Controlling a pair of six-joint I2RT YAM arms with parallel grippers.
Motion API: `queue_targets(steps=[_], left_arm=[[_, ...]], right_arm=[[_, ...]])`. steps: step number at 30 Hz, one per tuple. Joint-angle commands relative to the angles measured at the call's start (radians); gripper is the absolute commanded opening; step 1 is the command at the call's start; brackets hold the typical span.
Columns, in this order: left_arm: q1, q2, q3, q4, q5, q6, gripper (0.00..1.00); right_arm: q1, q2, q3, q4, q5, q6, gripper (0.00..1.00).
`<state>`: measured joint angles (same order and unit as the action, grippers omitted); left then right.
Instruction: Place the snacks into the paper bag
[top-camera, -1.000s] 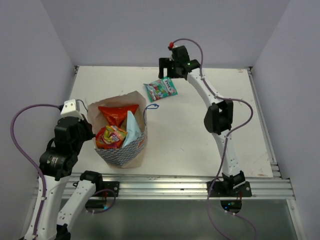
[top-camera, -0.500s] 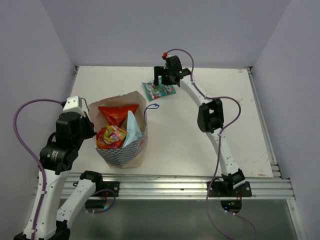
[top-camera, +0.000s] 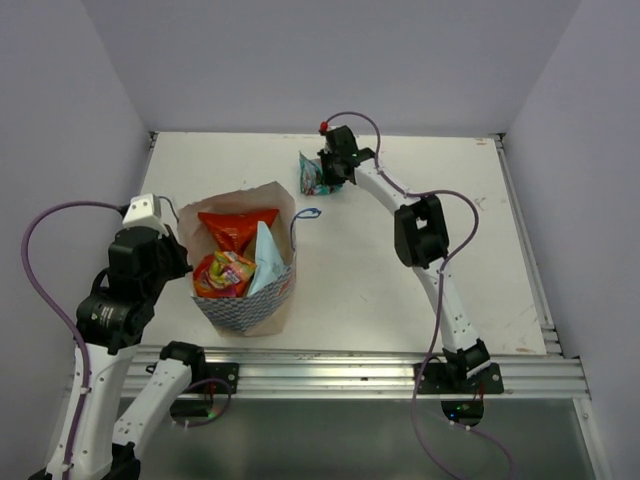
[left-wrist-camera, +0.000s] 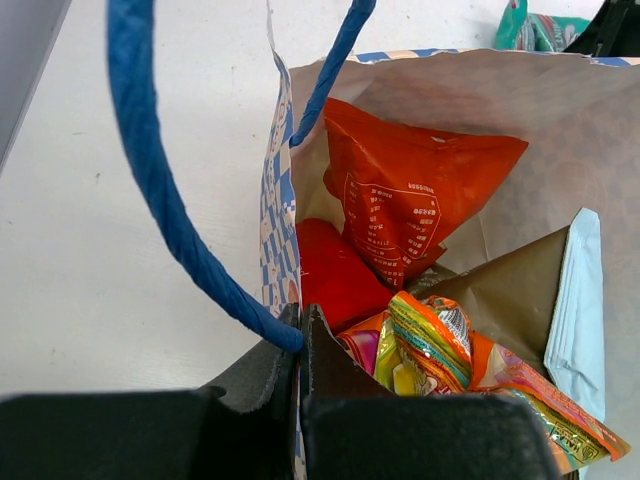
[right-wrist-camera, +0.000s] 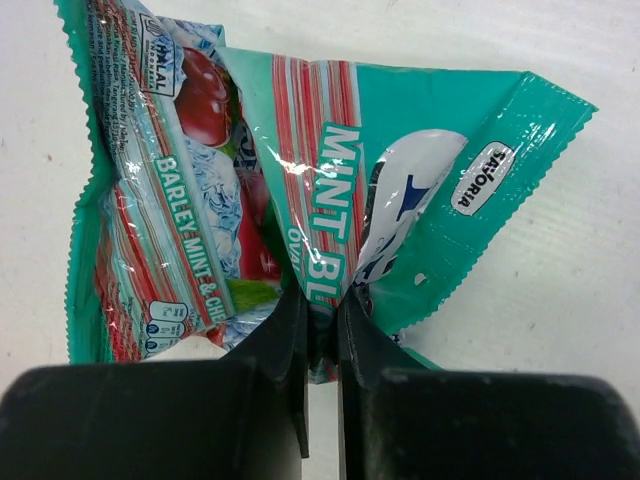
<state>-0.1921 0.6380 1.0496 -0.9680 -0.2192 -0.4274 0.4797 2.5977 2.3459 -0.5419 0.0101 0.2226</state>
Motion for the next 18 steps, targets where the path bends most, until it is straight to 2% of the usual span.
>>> queue_targets(steps=[1, 3, 4, 8, 13, 18], left_arm=[[-0.001, -0.024, 0.026, 0.012, 0.040, -0.010, 0.00], [-0.001, -0.032, 0.010, 0.025, 0.046, -0.008, 0.00], [-0.001, -0.038, 0.004, 0.029, 0.052, -0.007, 0.00], [-0.001, -0.057, -0.025, 0.055, 0.069, -0.004, 0.00], [-0.001, -0.070, -0.059, 0.078, 0.101, 0.006, 0.00], [-0.001, -0.069, -0.060, 0.087, 0.121, 0.033, 0.00]], right_arm=[[0.053, -0.086, -0.108, -0.145, 0.053, -0.025, 0.00], [0.075, -0.178, -0.137, -0.132, 0.094, -0.028, 0.00], [0.085, -0.276, -0.138, -0.125, 0.105, -0.029, 0.00], [0.154, -0.519, -0.065, -0.101, 0.136, -0.045, 0.00], [0.287, -0.623, 0.047, -0.133, 0.136, -0.085, 0.00], [0.422, -0.651, 0.038, -0.202, 0.088, -0.118, 0.00]])
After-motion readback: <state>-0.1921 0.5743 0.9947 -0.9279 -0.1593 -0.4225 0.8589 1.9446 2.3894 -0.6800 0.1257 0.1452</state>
